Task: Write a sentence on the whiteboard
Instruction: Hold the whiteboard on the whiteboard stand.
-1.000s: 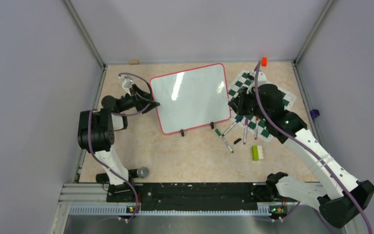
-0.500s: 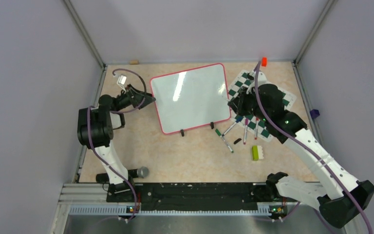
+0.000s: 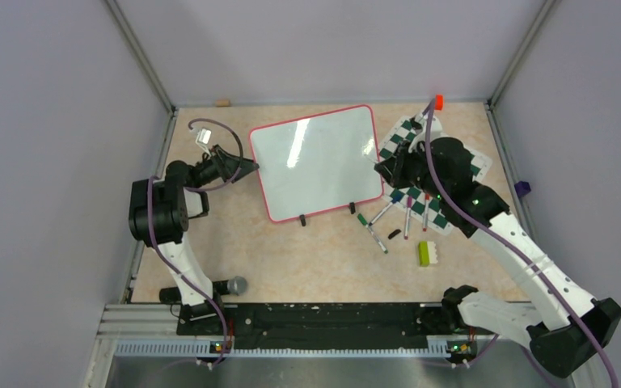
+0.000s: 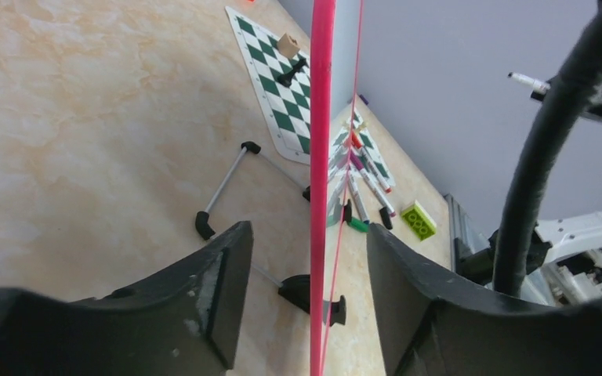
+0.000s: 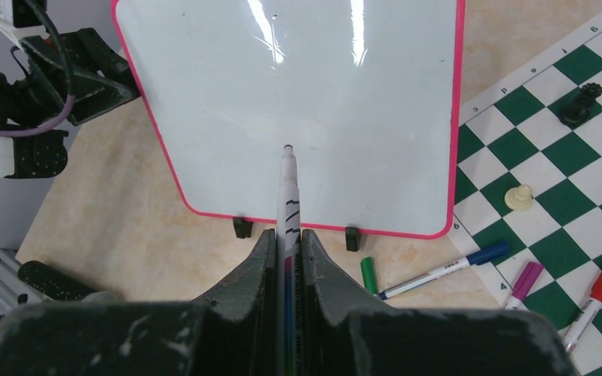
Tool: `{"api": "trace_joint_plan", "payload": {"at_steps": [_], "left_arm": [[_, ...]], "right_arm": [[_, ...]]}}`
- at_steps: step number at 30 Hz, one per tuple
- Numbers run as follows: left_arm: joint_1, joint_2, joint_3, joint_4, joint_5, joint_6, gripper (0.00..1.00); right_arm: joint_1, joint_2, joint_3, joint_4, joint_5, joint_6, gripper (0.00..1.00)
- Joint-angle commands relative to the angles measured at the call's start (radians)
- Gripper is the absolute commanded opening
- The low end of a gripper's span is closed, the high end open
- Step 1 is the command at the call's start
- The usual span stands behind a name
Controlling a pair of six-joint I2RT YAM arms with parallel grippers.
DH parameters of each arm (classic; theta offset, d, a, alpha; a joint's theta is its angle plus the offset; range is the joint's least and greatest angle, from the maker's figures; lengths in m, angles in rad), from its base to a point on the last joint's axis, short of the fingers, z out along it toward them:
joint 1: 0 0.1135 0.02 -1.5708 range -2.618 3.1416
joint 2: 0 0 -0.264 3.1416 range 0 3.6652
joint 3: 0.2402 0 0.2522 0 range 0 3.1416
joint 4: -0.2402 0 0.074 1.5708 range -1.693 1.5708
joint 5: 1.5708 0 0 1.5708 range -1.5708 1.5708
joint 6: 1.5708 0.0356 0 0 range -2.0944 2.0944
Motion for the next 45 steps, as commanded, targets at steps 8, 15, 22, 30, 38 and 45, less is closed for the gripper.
{"api": "trace_joint_plan", "payload": {"at_steps": [8,15,22,30,38,45], "left_arm": [[-0.024,-0.006,0.065,0.101,0.062,-0.028,0.44],[-0.038,0.021,0.102,0.101,0.087,-0.053,0.39],[-0.044,0.047,0.135,0.101,0.099,-0.084,0.38],[-0.044,0.058,0.146,0.101,0.099,-0.096,0.29],[-0.044,0.059,0.151,0.101,0.101,-0.100,0.26],[-0.048,0.064,0.158,0.101,0.107,-0.105,0.19]], "right_arm": [[-0.004,0.030,0.012,0.105,-0.038,0.011,0.00],[-0.005,0.043,0.016,0.109,-0.058,0.012,0.00],[-0.005,0.016,-0.005,0.102,-0.052,0.025,0.00],[-0.005,0.018,-0.007,0.110,-0.039,0.039,0.00],[-0.005,0.173,0.219,0.082,-0.059,0.000,0.00],[-0.005,0.284,0.282,0.124,-0.118,0.060,0.00]]}}
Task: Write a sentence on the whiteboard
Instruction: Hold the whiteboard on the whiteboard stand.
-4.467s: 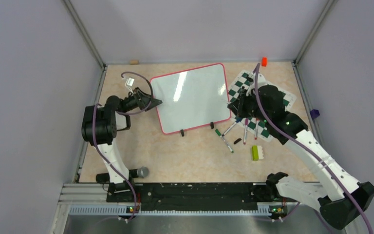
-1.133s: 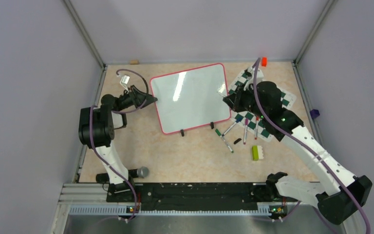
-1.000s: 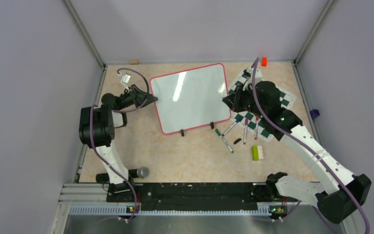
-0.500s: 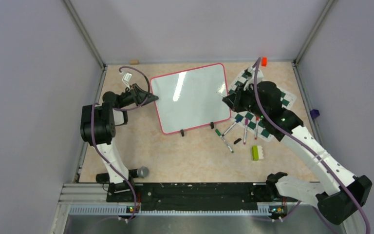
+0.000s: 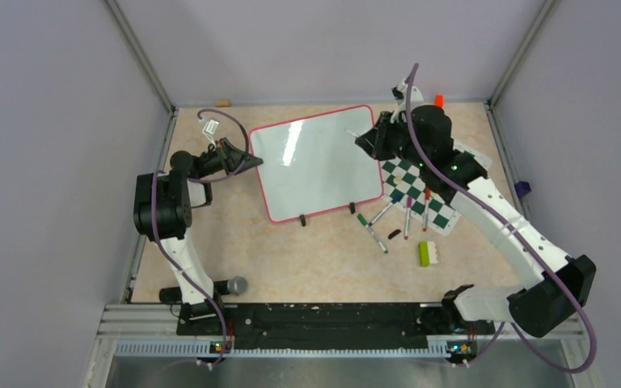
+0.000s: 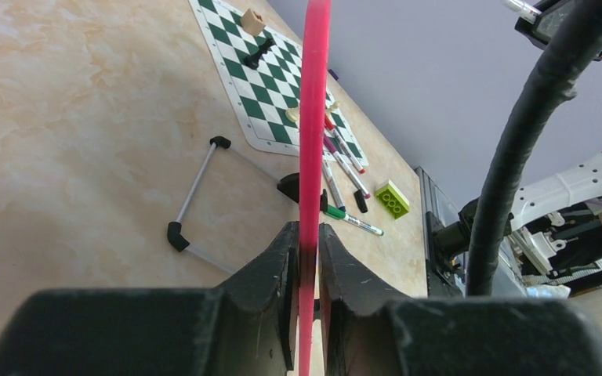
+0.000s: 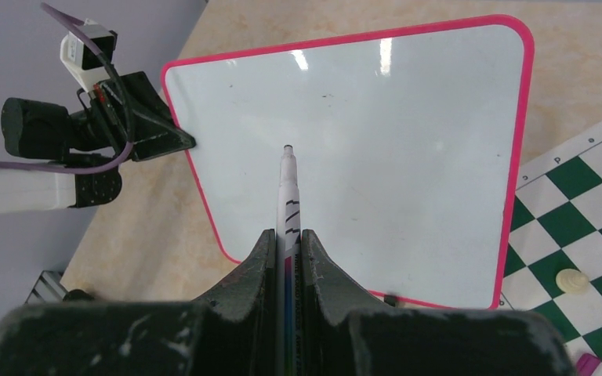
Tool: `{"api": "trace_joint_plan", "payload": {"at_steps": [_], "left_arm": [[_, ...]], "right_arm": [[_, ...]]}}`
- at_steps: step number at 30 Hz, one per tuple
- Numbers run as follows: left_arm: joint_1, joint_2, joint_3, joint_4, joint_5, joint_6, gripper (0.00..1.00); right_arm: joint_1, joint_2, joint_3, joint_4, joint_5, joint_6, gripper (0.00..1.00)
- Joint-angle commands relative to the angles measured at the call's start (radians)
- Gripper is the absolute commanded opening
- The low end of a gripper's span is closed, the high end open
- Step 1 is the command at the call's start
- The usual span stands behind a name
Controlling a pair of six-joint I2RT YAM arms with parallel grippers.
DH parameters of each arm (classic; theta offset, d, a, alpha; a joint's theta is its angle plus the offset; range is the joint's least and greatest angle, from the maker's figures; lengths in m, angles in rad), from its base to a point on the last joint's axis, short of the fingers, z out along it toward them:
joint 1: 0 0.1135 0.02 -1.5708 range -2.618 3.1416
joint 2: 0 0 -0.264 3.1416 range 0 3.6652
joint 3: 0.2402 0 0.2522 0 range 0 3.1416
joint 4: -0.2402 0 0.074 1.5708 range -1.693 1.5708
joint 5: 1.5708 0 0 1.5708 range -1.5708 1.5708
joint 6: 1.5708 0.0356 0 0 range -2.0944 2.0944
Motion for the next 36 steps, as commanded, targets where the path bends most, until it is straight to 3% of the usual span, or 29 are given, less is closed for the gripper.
{"api": "trace_joint_plan", "payload": {"at_steps": [1,4,8,13,14,15,16,19,27,33,36], "left_arm": [[-0.007,0.011,0.030,0.101,0.020,-0.001,0.18],[-0.012,0.007,0.027,0.101,0.022,0.004,0.14],[-0.014,0.011,0.031,0.101,0.016,-0.003,0.00],[-0.014,0.007,0.024,0.101,0.011,0.003,0.00],[-0.014,0.011,0.027,0.101,-0.117,-0.001,0.00],[-0.014,0.013,0.031,0.101,-0.004,-0.004,0.00],[-0.015,0.014,0.031,0.100,0.009,-0.006,0.00],[-0.014,0.009,0.026,0.101,0.008,-0.003,0.00],[-0.015,0.005,0.022,0.101,0.009,-0.001,0.00],[-0.017,-0.008,0.005,0.101,0.006,0.018,0.00],[-0.017,-0.006,0.008,0.101,0.009,0.015,0.00]], "right_arm": [[-0.004,0.058,0.074,0.051,-0.055,0.035,0.00],[-0.004,0.088,0.109,0.043,-0.057,0.037,0.00],[-0.003,0.064,0.085,0.016,-0.038,0.042,0.00],[-0.003,-0.029,-0.036,0.005,0.061,0.066,0.00],[-0.002,-0.046,-0.055,0.004,0.070,0.032,0.00],[-0.002,-0.063,-0.069,0.002,0.081,0.056,0.00],[-0.002,-0.078,-0.079,0.000,0.086,0.050,0.00],[-0.003,-0.116,-0.082,-0.037,0.103,0.038,0.00],[-0.003,-0.200,-0.086,-0.185,0.351,0.133,0.00],[-0.003,-0.156,-0.038,-0.421,0.579,0.325,0.00],[0.000,-0.130,-0.011,-0.459,0.579,0.312,0.00]]}}
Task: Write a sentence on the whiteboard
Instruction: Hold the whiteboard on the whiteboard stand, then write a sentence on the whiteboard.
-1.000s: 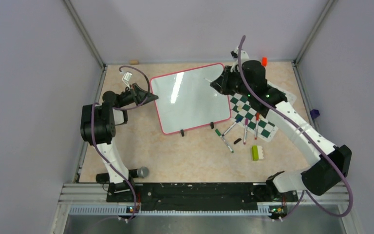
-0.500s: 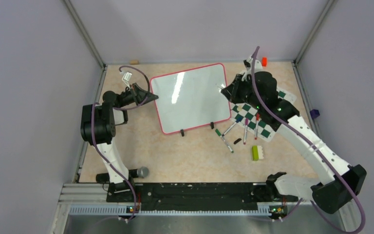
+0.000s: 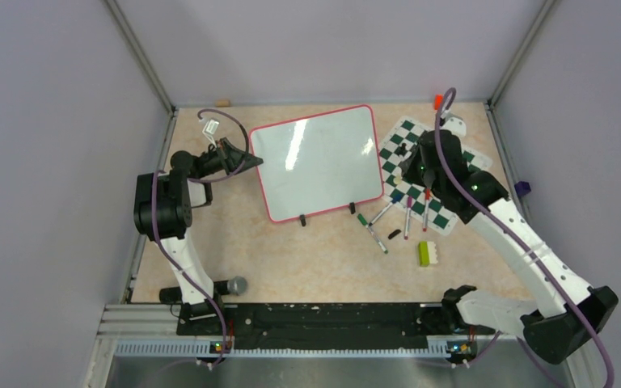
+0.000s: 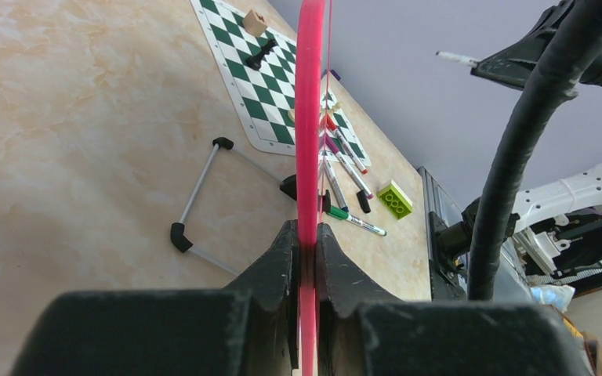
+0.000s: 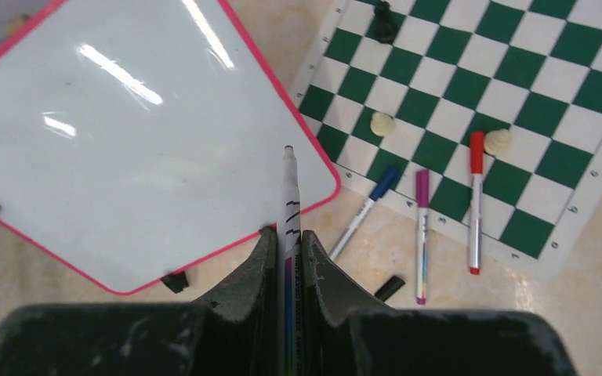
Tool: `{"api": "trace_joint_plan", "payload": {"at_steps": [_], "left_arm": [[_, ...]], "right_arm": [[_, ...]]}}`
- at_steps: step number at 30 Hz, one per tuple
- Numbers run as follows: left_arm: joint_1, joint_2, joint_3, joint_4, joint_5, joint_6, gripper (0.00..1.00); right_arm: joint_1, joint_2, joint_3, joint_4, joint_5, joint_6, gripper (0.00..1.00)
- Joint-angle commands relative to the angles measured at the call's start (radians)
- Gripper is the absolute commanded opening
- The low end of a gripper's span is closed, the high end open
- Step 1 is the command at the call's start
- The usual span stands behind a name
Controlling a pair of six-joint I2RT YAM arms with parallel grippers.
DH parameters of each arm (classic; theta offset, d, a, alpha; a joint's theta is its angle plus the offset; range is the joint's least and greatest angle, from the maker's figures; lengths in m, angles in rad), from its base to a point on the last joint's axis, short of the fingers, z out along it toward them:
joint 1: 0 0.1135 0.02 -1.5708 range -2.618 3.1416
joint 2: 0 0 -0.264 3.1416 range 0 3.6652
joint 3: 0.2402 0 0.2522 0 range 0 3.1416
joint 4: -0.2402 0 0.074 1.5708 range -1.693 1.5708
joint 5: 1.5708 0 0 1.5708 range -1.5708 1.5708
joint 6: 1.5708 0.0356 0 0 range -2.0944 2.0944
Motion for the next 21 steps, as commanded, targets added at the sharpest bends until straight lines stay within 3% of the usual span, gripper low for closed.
{"api": "trace_joint_plan", "payload": {"at_steps": [1,7,10,14,21], "left_arm": [[-0.011,-0.011,0.007,0.100,0.012,0.008,0.00],[-0.013,-0.008,0.008,0.101,0.013,0.008,0.00],[-0.014,-0.011,0.007,0.100,0.016,0.010,0.00],[-0.017,-0.014,0.005,0.101,0.016,0.013,0.00],[-0.028,-0.017,0.004,0.101,0.019,0.014,0.00]], "right_arm": [[0.002,0.047,0.089,-0.144,0.115,0.076,0.00],[0.004,0.076,0.140,-0.145,0.050,-0.042,0.00],[0.003,0.033,0.077,0.005,-0.168,-0.255,0.00],[0.003,-0.026,0.022,0.142,-0.381,-0.309,0.00],[0.004,0.026,0.073,0.175,-0.331,-0.228,0.00]]}}
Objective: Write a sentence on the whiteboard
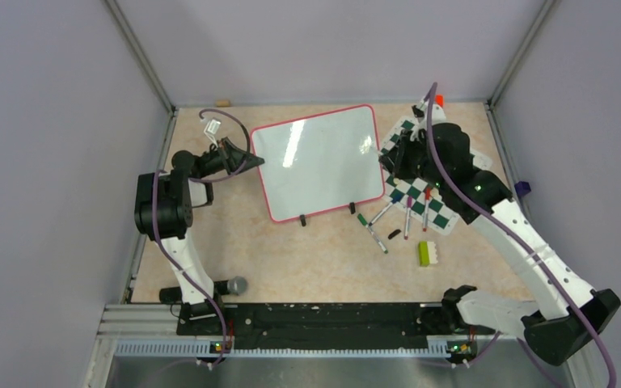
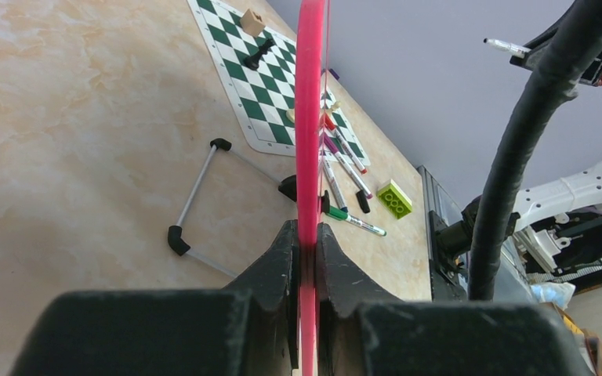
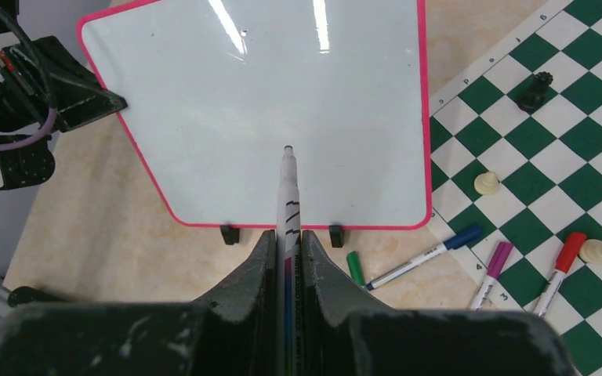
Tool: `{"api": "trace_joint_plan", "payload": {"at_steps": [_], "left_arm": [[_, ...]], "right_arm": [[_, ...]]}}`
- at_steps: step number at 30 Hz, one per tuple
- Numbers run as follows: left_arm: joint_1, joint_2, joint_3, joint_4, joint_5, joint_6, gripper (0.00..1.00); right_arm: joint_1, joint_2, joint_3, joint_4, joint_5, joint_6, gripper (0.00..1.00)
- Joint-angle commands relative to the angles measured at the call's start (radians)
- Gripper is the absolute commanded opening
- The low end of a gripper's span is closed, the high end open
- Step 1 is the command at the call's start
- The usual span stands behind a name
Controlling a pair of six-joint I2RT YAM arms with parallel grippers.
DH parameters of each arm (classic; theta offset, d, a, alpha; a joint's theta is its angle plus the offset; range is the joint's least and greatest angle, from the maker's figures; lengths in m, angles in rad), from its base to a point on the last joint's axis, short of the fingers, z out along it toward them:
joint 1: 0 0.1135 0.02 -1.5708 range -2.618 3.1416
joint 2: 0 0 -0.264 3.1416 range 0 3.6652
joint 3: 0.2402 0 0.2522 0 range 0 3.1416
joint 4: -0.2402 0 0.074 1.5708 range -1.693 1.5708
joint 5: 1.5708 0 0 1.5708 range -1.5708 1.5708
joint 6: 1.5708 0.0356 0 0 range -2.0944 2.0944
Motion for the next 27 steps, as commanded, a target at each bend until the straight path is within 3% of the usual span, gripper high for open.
{"api": "trace_joint_plan", "payload": {"at_steps": [1,6,9,11,14,20,23,27], "left_arm": [[-0.021,-0.016,0.004,0.101,0.020,0.010,0.00],[-0.022,-0.015,0.006,0.101,0.021,0.010,0.00],[-0.022,-0.016,0.005,0.100,0.020,0.010,0.00],[-0.021,-0.015,0.005,0.101,0.019,0.009,0.00],[-0.020,-0.016,0.005,0.101,0.019,0.010,0.00],[-0.020,-0.009,0.012,0.101,0.020,0.002,0.00],[-0.020,-0.002,0.019,0.101,0.022,-0.005,0.00],[-0.020,-0.004,0.018,0.101,0.022,-0.003,0.00]], "right_arm": [[0.006,0.037,0.068,0.073,-0.008,0.026,0.00],[0.083,0.170,0.223,-0.063,0.203,0.101,0.00],[0.121,0.241,0.290,-0.099,0.245,0.124,0.00],[0.133,0.263,0.300,-0.065,0.208,0.121,0.00],[0.137,0.320,0.335,-0.013,0.033,0.061,0.00],[0.150,0.415,0.391,0.134,-0.117,0.069,0.00],[0.190,0.467,0.439,0.183,-0.108,0.031,0.00],[0.269,0.598,0.611,0.126,-0.036,-0.035,0.00]]}}
